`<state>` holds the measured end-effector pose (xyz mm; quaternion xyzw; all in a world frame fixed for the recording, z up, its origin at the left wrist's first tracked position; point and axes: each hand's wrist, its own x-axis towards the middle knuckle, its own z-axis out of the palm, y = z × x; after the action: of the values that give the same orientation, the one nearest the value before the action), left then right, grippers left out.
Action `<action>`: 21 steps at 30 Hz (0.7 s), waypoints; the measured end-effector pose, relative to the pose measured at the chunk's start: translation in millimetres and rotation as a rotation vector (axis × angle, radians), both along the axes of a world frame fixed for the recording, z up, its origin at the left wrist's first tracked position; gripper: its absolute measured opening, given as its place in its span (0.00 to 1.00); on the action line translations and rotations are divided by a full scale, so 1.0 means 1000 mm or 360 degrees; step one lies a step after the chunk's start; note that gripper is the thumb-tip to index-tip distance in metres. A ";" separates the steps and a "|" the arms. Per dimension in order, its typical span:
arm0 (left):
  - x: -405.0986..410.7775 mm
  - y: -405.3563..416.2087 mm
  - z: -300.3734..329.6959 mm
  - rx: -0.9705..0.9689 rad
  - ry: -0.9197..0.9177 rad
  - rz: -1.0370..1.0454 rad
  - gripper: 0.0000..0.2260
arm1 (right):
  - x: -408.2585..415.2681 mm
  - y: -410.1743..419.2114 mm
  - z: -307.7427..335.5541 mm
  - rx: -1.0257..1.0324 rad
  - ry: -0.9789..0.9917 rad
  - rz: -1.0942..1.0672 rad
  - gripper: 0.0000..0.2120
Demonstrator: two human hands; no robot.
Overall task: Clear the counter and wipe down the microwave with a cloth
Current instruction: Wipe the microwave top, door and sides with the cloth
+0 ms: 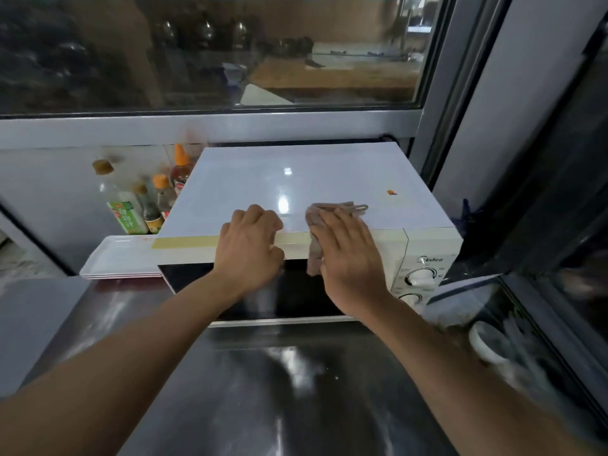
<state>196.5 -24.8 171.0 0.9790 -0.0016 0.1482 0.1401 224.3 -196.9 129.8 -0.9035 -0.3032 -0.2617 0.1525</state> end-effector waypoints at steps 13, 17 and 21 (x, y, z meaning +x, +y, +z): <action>0.020 -0.078 -0.014 -0.0072 -0.0166 -0.0158 0.15 | 0.029 -0.138 0.000 0.0138 0.0121 -0.0232 0.26; 0.019 -0.078 -0.017 -0.0122 -0.0194 -0.0140 0.14 | 0.035 -0.149 -0.009 0.0453 0.0237 -0.0273 0.23; 0.019 -0.081 -0.017 -0.0088 -0.0188 -0.0101 0.15 | 0.028 -0.142 -0.017 0.0724 0.0221 -0.0426 0.23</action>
<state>215.4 -105.4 154.3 0.9637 -0.0368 0.2012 0.1714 252.2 -339.2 113.2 -0.8938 -0.1032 -0.2784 0.3360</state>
